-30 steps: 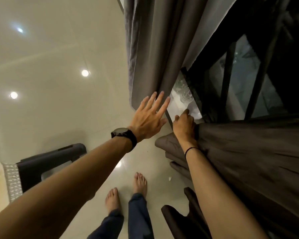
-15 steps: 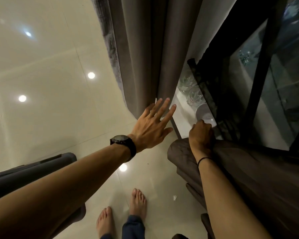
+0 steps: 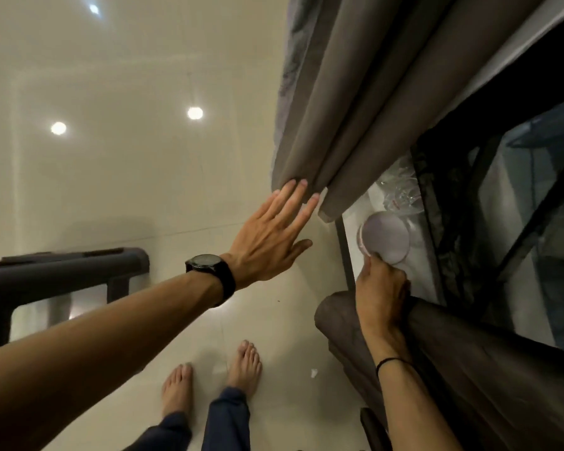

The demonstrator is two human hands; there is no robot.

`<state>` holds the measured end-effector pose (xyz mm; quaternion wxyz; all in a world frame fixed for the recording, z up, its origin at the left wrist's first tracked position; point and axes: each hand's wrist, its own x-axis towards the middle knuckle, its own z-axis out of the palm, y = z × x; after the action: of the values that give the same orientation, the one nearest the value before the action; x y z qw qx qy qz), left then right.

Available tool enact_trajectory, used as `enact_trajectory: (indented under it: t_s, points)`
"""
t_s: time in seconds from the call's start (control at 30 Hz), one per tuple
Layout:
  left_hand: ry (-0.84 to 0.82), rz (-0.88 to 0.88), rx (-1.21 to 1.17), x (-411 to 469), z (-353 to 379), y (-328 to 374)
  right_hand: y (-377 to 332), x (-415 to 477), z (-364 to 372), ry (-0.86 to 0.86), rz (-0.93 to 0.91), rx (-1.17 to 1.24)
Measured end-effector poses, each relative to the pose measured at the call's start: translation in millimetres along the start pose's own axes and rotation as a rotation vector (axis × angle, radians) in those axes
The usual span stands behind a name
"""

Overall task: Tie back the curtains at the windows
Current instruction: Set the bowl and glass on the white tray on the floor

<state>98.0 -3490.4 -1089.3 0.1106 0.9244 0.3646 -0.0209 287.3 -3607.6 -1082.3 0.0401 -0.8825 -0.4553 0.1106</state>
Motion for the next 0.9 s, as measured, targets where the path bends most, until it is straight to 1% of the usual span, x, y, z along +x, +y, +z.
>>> enact_trajectory:
  t_s: [0.07,0.13,0.2,0.27,0.33,0.47,0.6,0.67,0.77,0.83,0.9]
  points:
    - [0.019,-0.081,-0.039,-23.4,-14.6,-16.7,-33.3,-16.5,-12.6,0.011,-0.165,-0.033]
    - [0.045,-0.179,-0.069,-48.4,-32.6,-37.9,-72.1,-29.4,-22.8,0.07,-0.322,-0.005]
    - [0.066,-0.273,-0.065,-76.7,-50.2,-61.2,-110.0,-41.2,-27.8,0.096,-0.426,0.073]
    - [0.074,-0.393,-0.066,-112.5,-70.8,-88.9,-154.7,-53.8,-32.8,0.072,-0.516,0.132]
    - [0.092,-0.501,-0.06,-148.0,-91.8,-113.6,-200.0,-67.0,-41.5,0.052,-0.599,0.124]
    - [0.187,-0.67,-0.054,-236.9,-141.9,-157.9,-301.7,-114.5,-65.8,0.066,-0.809,0.163]
    - [0.254,-0.821,-0.048,-324.2,-178.9,-185.8,-379.8,-174.5,-85.0,0.106,-0.97,0.222]
    - [0.262,-0.886,-0.034,-363.6,-189.3,-195.3,-408.9,-203.4,-93.5,0.136,-1.063,0.261]
    - [0.265,-0.987,-0.031,-426.7,-195.8,-206.8,-445.4,-247.7,-96.7,0.088,-1.212,0.294]
    - [0.263,-1.035,-0.041,-463.0,-194.3,-210.6,-462.5,-271.0,-91.7,0.043,-1.289,0.262]
    - [0.239,-1.077,-0.059,-495.5,-188.1,-214.3,-480.5,-292.4,-80.7,0.055,-1.342,0.213]
